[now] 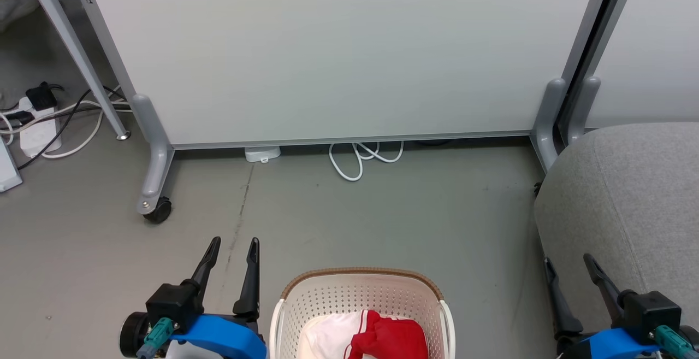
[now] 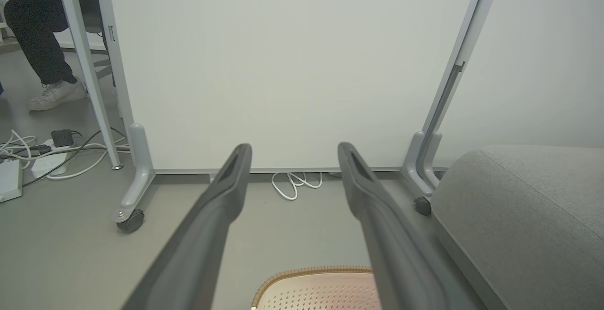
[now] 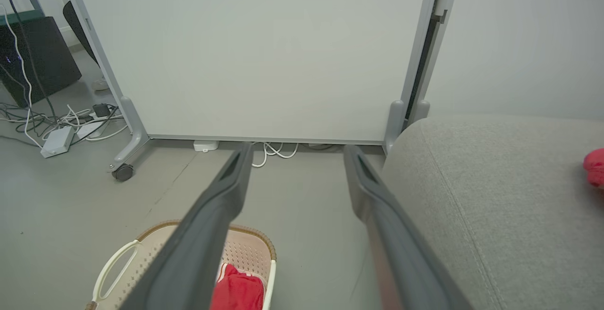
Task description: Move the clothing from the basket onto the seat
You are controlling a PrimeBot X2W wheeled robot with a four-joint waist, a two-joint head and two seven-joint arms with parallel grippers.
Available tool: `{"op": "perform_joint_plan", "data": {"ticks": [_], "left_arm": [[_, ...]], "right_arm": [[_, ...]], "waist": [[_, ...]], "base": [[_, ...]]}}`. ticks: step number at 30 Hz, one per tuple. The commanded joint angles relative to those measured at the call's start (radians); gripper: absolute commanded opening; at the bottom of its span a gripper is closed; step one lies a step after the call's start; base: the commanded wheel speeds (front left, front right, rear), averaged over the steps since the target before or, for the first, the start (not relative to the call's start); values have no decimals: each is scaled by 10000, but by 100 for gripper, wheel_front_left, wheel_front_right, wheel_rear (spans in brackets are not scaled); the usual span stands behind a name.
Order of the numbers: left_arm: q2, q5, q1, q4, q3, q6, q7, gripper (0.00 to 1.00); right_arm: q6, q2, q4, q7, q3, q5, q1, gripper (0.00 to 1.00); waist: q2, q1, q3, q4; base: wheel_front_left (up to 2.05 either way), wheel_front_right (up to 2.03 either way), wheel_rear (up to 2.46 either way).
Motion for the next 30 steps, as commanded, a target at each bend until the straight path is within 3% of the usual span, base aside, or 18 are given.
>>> {"op": "perform_joint_plan", "data": {"ticks": [1,30], "left_arm": [[20,75,50,26,19,-16,-26,100],[-53,4,73,100,-99,-17,-26,100]], "right_arm": [[1,18,29,5,22,38,75,100],[1,23,-216,134,45,254,-143,100]], "waist": [[-1,2,-31,58],[-1,2,374,-223]], "base": [[0,0,0],[0,0,0]]}}
